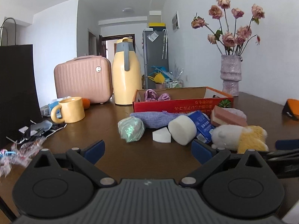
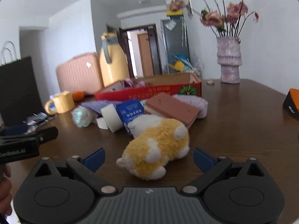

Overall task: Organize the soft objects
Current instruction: 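Grasp the yellow-and-white plush hamster with the right gripper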

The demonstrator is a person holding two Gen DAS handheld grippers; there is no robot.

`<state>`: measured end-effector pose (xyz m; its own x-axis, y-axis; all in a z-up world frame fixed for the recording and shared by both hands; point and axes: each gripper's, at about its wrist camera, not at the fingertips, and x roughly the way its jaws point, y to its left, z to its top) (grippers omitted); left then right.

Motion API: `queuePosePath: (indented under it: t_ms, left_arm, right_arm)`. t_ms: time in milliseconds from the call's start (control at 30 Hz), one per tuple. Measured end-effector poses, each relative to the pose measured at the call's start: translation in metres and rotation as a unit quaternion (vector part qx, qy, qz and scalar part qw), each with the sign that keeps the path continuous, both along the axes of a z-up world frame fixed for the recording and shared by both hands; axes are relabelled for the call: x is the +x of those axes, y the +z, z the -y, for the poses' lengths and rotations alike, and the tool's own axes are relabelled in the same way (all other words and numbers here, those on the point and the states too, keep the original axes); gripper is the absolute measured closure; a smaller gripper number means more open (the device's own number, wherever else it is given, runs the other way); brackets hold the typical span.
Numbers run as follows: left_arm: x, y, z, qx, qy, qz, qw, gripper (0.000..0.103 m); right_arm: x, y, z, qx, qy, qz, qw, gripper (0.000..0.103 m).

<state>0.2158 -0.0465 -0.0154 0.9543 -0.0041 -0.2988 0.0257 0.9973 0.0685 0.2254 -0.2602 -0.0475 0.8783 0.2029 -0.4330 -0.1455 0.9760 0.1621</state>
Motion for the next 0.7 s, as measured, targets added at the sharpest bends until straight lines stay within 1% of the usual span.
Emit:
queuePosePath:
  t_ms: [67,100,133,167,233,267,333,367,400,433,467,533,567,633,700]
  left_arm:
    - [0.005,0.001,0.001,-0.003,0.004,-0.003,1.0,0.002]
    - [0.006,0.001,0.0,-0.006,0.004,-0.005,1.0,0.002]
    - [0.006,0.001,-0.001,-0.007,0.004,-0.008,0.9999,0.002]
    - [0.006,-0.001,-0.001,-0.005,0.002,-0.011,0.9999,0.002]
    - [0.003,-0.003,-0.003,-0.001,-0.002,-0.014,0.9999,0.002]
    - [0.001,-0.004,-0.003,-0.004,-0.009,-0.016,0.9998,0.002]
    - [-0.003,-0.007,-0.004,-0.018,-0.032,-0.026,0.999,0.002]
    - [-0.004,-0.008,-0.004,-0.029,-0.046,-0.034,0.998,0.002]
    - [-0.004,-0.009,-0.002,-0.041,-0.059,-0.042,0.9966,0.002]
    - [-0.004,-0.01,-0.001,-0.057,-0.07,-0.054,0.9945,0.002]
    - [-0.002,-0.01,0.001,-0.078,-0.084,-0.066,0.9912,0.002]
    - [-0.001,-0.01,0.005,-0.113,-0.111,-0.083,0.984,0.004]
    - [0.0,-0.01,0.007,-0.124,-0.12,-0.091,0.9808,0.007]
    - [0.001,-0.011,0.01,-0.125,-0.118,-0.1,0.98,0.016]
    - [0.001,-0.014,0.008,-0.126,-0.111,-0.105,0.9801,0.031]
  right_arm:
    - [0.018,-0.004,-0.006,0.005,-0.013,-0.02,1.0,0.021]
    - [0.025,-0.006,-0.006,0.011,-0.022,-0.025,0.999,0.024]
    - [0.029,-0.007,-0.007,0.012,-0.033,-0.025,0.999,0.034]
    - [0.03,-0.007,-0.006,0.012,-0.033,-0.025,0.999,0.048]
    - [0.025,-0.008,-0.002,0.021,-0.002,-0.026,0.999,0.049]
    - [0.019,-0.009,-0.001,0.025,0.03,-0.024,0.999,0.049]
    - [0.004,-0.01,-0.001,0.014,0.112,-0.025,0.993,0.05]
    - [-0.005,-0.01,-0.001,0.006,0.128,-0.023,0.991,0.05]
    - [-0.013,-0.01,0.001,0.004,0.125,-0.018,0.992,0.046]
    - [-0.019,-0.01,0.005,0.004,0.107,-0.015,0.994,0.038]
    - [-0.023,-0.01,0.009,0.005,0.09,-0.016,0.996,0.034]
    - [-0.027,-0.009,0.018,0.015,0.077,-0.016,0.997,0.035]
    - [-0.028,-0.008,0.021,0.025,0.074,-0.017,0.997,0.035]
    - [-0.03,-0.006,0.026,0.047,0.081,-0.01,0.996,0.035]
    - [-0.029,-0.003,0.029,0.069,0.079,-0.002,0.994,0.035]
